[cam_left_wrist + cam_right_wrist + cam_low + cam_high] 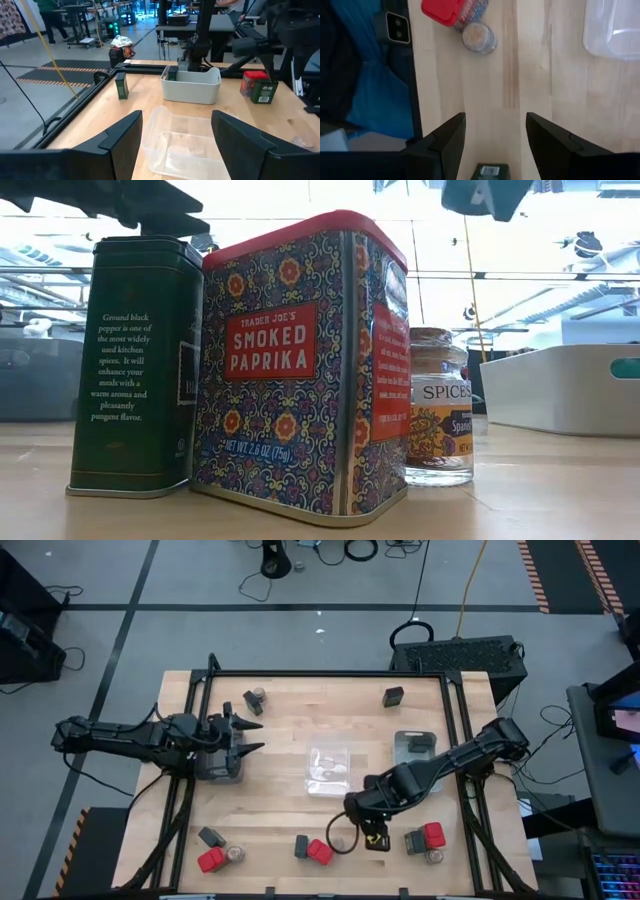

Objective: Sort spices by type
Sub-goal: Put the black seasoning can into the gray bin

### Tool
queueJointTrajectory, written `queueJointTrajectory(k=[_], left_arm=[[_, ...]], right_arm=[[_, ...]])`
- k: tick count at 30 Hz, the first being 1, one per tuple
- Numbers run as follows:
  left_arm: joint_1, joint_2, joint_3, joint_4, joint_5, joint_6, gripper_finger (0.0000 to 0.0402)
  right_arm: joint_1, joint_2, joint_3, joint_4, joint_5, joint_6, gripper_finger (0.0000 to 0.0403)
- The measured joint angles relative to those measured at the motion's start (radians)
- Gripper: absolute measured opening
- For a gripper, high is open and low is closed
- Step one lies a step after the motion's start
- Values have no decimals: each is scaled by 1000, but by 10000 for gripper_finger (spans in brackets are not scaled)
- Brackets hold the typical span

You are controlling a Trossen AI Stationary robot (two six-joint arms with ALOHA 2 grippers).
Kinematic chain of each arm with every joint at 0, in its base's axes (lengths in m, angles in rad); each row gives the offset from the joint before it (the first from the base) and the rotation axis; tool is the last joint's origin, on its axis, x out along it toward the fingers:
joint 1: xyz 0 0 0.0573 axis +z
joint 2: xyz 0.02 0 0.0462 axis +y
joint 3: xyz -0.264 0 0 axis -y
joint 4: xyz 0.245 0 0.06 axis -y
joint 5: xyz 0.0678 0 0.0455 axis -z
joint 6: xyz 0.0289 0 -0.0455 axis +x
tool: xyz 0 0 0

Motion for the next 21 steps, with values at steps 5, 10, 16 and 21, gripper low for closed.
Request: queueJointTrajectory(k=[5, 10, 16, 21], left_arm=[[-1, 17, 0, -1, 11, -50, 242], [-12, 52, 0, 0, 29, -68, 241], [-40, 87, 0, 1, 29, -96, 241], [-61, 109, 0, 1, 29, -108, 241]], right_arm=[[14, 0, 0, -14, 5, 81, 190], [36, 0, 0, -115, -5, 365, 190], [93, 0, 0, -218, -7, 588, 190], [169, -5, 0, -327, 0, 703, 190]])
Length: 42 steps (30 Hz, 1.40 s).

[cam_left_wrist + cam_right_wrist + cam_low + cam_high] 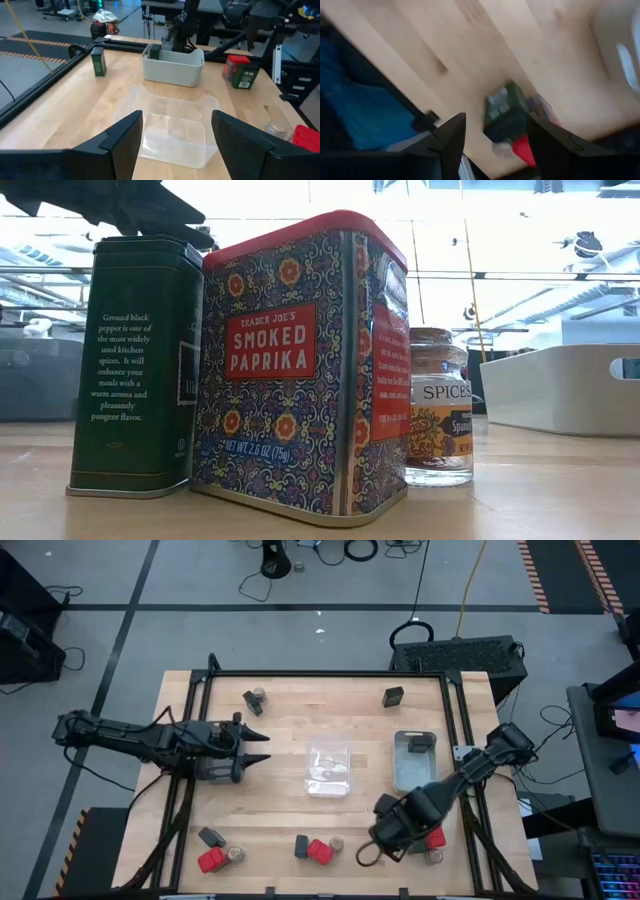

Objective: Sort spices by type
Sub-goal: Put the black seasoning can into the gray bin

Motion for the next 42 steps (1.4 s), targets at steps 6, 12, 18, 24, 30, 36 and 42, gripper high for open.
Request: queueJointTrajectory(k=[6, 12, 18, 24, 30, 36, 42], left_arm=[[-16, 18, 0, 12, -1, 0, 241], [-16, 19, 0, 18, -2, 27, 241], [-16, 19, 0, 30, -2, 34, 242], [-16, 19, 0, 30, -2, 33, 242], [-16, 19, 0, 30, -2, 32, 241], [-16, 19, 0, 30, -3, 32, 241], [-16, 19, 0, 28, -3, 27, 241]], right_arm=[[67, -2, 0, -13, 17, 122, 190], [139, -32, 0, -50, 26, 186, 190], [169, -124, 0, -135, 159, 327, 190], [182, -185, -12, -153, 258, 467, 190], [182, -195, -110, -144, 228, 516, 190], [182, -195, -169, -96, 228, 532, 190], [182, -195, -229, -49, 207, 551, 190]])
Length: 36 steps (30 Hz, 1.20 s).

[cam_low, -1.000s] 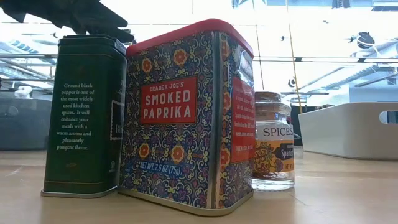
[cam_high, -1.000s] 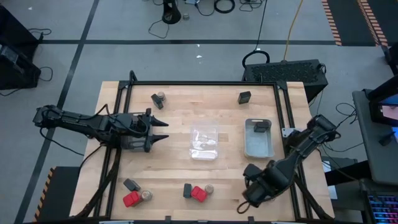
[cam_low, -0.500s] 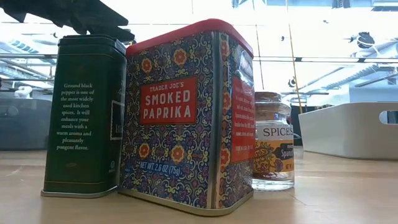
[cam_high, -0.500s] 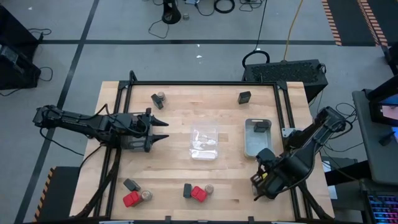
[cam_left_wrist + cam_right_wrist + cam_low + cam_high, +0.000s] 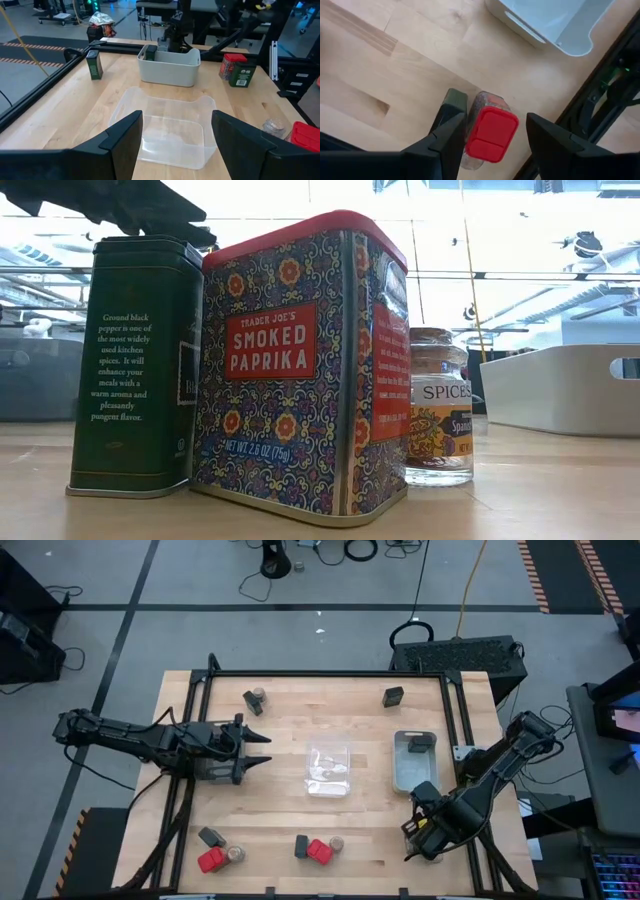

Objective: Sort spices by type
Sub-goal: Put the black seasoning can into the gray bin

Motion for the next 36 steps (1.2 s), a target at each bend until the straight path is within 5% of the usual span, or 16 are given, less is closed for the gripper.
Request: queueJointTrajectory(k=[12, 36], left_arm=[[0, 0, 0, -2, 0, 0, 241], [0, 0, 0, -6, 0, -2, 241]], right_arm=[[0, 1, -127, 269, -29, 5, 190], [29, 5, -194, 404, -83, 179, 198]])
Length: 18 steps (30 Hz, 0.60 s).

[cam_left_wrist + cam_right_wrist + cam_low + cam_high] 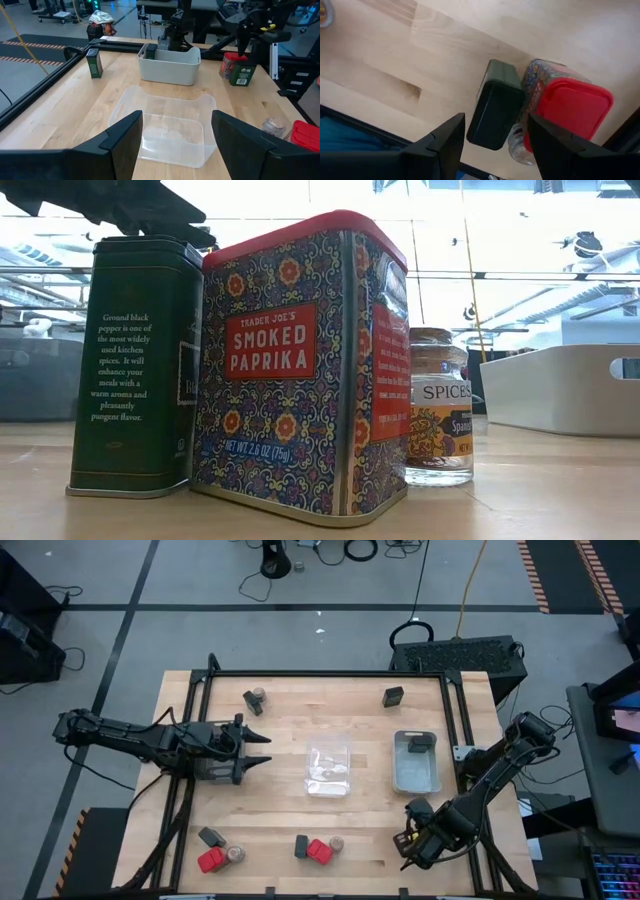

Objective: Sort spices by type
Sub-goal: Put the black seasoning can into the gray bin

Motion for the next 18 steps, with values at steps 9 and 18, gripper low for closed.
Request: queueJointTrajectory(k=[9, 18], left_arm=[[0, 0, 0, 0, 0, 0, 241], [0, 0, 0, -8, 0, -2, 241]], right_arm=[[8, 24, 0, 16, 3, 8, 198], [10, 92, 0, 64, -24, -17, 199]])
